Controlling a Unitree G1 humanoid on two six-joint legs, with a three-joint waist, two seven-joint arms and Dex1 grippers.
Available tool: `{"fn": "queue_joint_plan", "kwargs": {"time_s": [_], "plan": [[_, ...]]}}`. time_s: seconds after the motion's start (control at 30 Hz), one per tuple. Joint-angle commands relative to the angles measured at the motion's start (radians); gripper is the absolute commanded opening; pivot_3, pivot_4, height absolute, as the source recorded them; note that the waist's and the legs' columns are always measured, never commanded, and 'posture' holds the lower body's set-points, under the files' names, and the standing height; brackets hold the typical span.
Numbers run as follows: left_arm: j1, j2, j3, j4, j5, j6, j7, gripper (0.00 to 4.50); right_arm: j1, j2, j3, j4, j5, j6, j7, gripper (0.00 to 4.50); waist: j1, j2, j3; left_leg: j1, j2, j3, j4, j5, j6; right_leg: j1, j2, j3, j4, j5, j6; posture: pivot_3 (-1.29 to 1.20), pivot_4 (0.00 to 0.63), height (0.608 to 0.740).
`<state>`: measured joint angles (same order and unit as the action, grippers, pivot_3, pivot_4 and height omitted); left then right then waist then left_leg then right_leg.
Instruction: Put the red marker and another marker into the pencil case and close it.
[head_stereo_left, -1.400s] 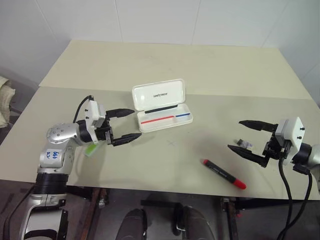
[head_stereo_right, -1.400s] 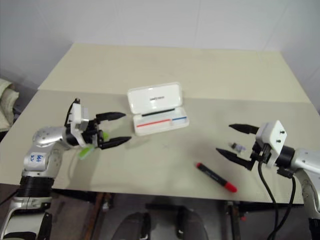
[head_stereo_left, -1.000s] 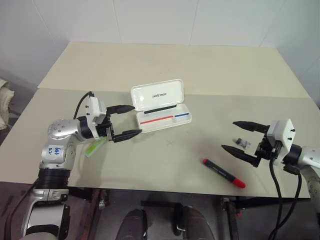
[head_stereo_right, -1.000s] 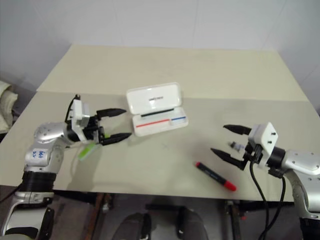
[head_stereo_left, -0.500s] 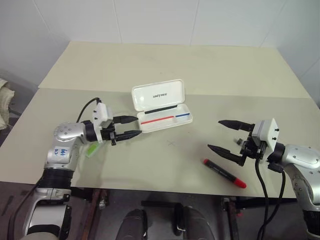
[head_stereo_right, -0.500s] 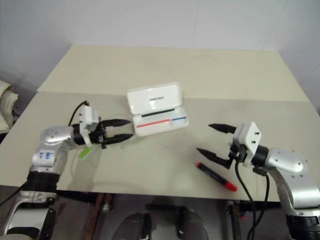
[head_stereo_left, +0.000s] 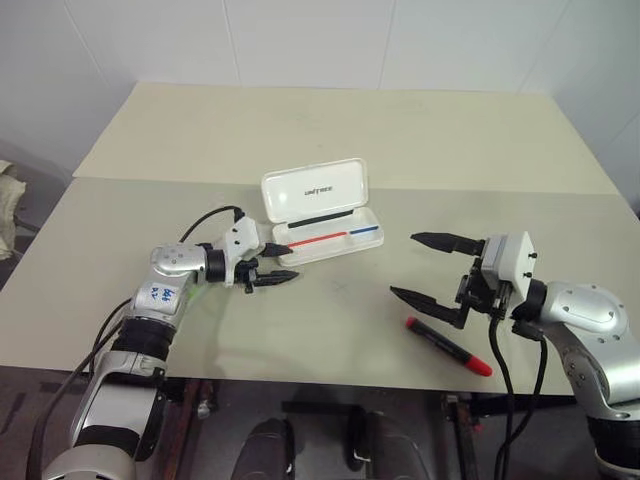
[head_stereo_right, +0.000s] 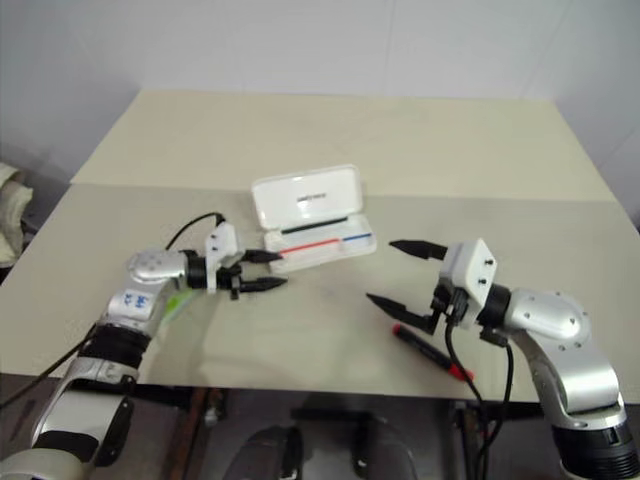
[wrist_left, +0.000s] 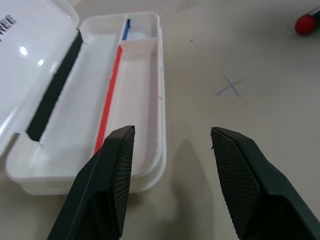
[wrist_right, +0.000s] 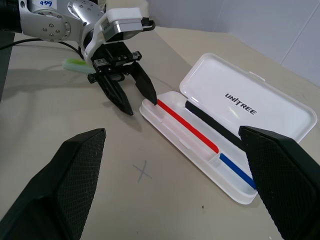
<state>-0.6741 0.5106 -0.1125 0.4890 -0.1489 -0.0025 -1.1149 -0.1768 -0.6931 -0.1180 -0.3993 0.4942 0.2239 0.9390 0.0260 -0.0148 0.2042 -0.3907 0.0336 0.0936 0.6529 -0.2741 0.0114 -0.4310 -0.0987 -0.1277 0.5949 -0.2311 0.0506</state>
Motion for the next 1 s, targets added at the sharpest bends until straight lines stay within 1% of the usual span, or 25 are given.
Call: {"fn": "queue_joint_plan", "kwargs": {"time_s": [0.03,0.4,0.6,0.8,0.9,0.93,1.0], "plan": [[-0.044,0.006,-0.017,0.01,0.023,0.002,-0.013,2.49,-0.018,0.011,0.007,-0.036,0.003,-0.017,-0.006,4.5,0.0,0.0,0.0,0.0,0.0,0.0,0.0,0.0,0.0,0.0,0.0,0.0,0.0,0.0,0.0,0.0,0.15,0.74],[-0.128,0.011,-0.101,0.074,0.128,0.019,-0.04,2.49,-0.04,0.024,0.013,-0.041,-0.011,-0.035,-0.023,4.5,0.0,0.0,0.0,0.0,0.0,0.0,0.001,0.0,0.0,0.0,0.0,0.0,0.0,0.0,0.0,0.0,0.15,0.74],[-0.181,0.008,-0.146,0.085,0.175,0.083,-0.058,2.49,-0.06,0.025,0.014,-0.042,-0.018,-0.041,-0.032,4.5,-0.003,0.0,0.0,0.0,0.0,0.001,0.001,0.0,0.0,0.0,0.001,0.001,0.0,0.0,0.0,0.0,0.15,0.74],[-0.203,0.003,-0.163,0.086,0.196,0.128,-0.064,2.49,-0.08,0.019,0.012,-0.036,-0.02,-0.045,-0.032,4.5,-0.003,0.0,0.0,0.0,0.0,0.001,0.001,0.0,0.0,0.0,0.001,0.001,0.0,0.0,0.0,0.0,0.15,0.74],[-0.21,0.004,-0.172,0.085,0.208,0.145,-0.06,1.9,-0.092,0.015,0.009,-0.034,-0.02,-0.044,-0.03,4.5,-0.003,0.0,0.0,0.0,0.0,0.001,0.001,0.0,0.0,0.0,0.001,0.001,0.001,0.0,0.0,0.0,0.15,0.74],[-0.213,0.004,-0.175,0.085,0.214,0.149,-0.058,1.63,-0.096,0.014,0.009,-0.033,-0.02,-0.044,-0.03,4.5,-0.003,0.0,0.0,0.0,0.0,0.001,0.001,0.0,0.0,0.0,0.001,0.001,0.001,0.0,0.0,0.0,0.15,0.74],[-0.216,0.002,-0.178,0.083,0.219,0.155,-0.055,0.9,-0.103,0.013,0.008,-0.031,-0.019,-0.043,-0.028,4.5,-0.003,0.0,0.0,0.0,0.0,0.001,0.001,0.0,0.0,0.0,0.001,0.001,0.001,0.0,0.0,0.0,0.15,0.74]]}}
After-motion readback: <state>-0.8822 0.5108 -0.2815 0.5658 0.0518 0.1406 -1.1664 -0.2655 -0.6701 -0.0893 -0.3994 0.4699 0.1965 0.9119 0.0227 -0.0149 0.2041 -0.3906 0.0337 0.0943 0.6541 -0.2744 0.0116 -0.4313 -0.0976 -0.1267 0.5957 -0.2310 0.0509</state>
